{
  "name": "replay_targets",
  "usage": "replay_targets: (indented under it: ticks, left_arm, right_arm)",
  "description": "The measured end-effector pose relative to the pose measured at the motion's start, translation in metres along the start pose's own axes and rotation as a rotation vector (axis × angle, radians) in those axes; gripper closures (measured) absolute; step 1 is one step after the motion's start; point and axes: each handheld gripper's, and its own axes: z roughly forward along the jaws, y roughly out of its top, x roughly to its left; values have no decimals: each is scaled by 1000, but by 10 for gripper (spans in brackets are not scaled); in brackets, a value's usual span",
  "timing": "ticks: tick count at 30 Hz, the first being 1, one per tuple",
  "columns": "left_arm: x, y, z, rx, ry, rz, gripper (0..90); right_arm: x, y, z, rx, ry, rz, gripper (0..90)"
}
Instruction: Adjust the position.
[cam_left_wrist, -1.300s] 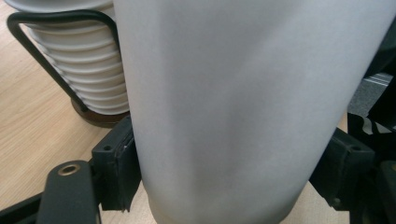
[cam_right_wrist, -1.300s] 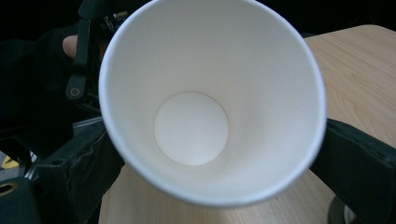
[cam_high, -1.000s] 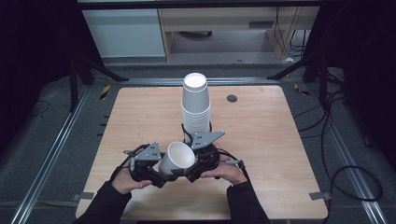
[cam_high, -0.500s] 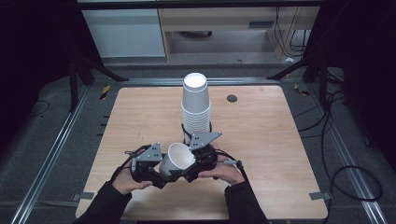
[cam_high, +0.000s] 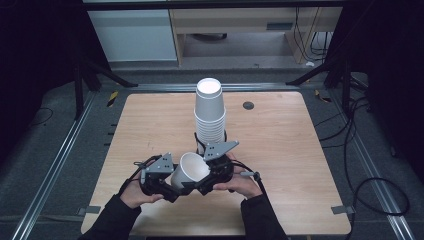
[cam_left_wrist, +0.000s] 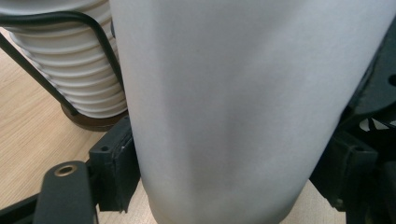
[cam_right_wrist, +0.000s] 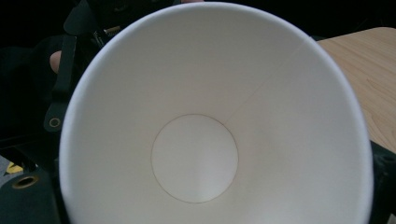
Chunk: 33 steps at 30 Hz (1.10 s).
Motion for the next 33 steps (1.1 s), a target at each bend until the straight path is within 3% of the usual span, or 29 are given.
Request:
replay_targets:
  ticks: [7,13,18,33]
  left_arm:
    - [0,-1,2,29,3,10,181]
    - [5,-6,1,55,26,-5,168]
    - [10,-11,-1,81,45,-10,157]
    - [34,-27,-18,54,153,-128,166]
  right_arm:
    - [0,5,-11,-25,-20,-5,91]
    - [-1,10,-24,-33,-48,-14,90]
    - [0,13,-37,-36,-90,-24,90]
    - [-3,12,-81,-11,-240,-15,91]
